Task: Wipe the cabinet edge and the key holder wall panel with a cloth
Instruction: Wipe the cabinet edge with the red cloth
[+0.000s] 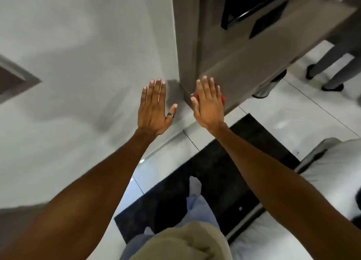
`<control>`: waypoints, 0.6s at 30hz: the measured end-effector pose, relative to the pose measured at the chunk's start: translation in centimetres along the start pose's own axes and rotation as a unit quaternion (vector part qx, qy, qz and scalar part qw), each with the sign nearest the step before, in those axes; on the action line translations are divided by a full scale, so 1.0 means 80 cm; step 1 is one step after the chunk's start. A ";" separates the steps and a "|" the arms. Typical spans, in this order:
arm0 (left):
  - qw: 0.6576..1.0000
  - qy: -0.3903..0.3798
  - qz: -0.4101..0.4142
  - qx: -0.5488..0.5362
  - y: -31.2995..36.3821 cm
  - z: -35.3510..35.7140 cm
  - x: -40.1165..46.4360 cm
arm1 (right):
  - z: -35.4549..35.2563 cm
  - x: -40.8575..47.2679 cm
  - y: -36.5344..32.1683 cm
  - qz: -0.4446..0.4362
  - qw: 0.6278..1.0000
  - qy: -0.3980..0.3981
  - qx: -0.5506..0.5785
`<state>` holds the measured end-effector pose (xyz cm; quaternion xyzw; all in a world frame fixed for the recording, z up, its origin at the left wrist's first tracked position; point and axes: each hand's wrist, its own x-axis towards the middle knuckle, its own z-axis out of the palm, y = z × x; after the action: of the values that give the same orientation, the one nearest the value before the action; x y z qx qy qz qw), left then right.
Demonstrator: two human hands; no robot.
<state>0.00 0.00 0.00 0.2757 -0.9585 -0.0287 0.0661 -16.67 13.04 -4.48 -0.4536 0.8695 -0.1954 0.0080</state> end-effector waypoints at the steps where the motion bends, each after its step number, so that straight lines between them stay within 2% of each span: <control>1: 1.000 -0.030 -0.005 0.003 0.013 0.012 0.012 | 0.008 0.004 0.021 0.018 1.000 -0.011 0.003; 7: 0.993 -0.115 0.001 -0.005 0.066 0.076 0.060 | 0.065 0.044 0.112 0.073 0.994 -0.066 0.039; 11: 0.988 -0.153 0.003 0.003 0.073 0.094 0.073 | 0.094 0.070 0.126 0.057 0.987 -0.148 0.014; 15: 0.985 -0.171 -0.004 -0.002 0.066 0.092 0.068 | 0.093 0.077 0.127 0.060 0.985 -0.162 0.028; 18: 0.984 -0.180 -0.015 0.011 0.057 0.084 0.058 | 0.080 0.084 0.128 0.111 0.977 -0.163 0.077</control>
<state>-7.25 1.48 -5.69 0.2815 -0.9507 -0.0686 -0.1105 -27.42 10.84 -12.83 -0.3780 0.8838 -0.1829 0.2062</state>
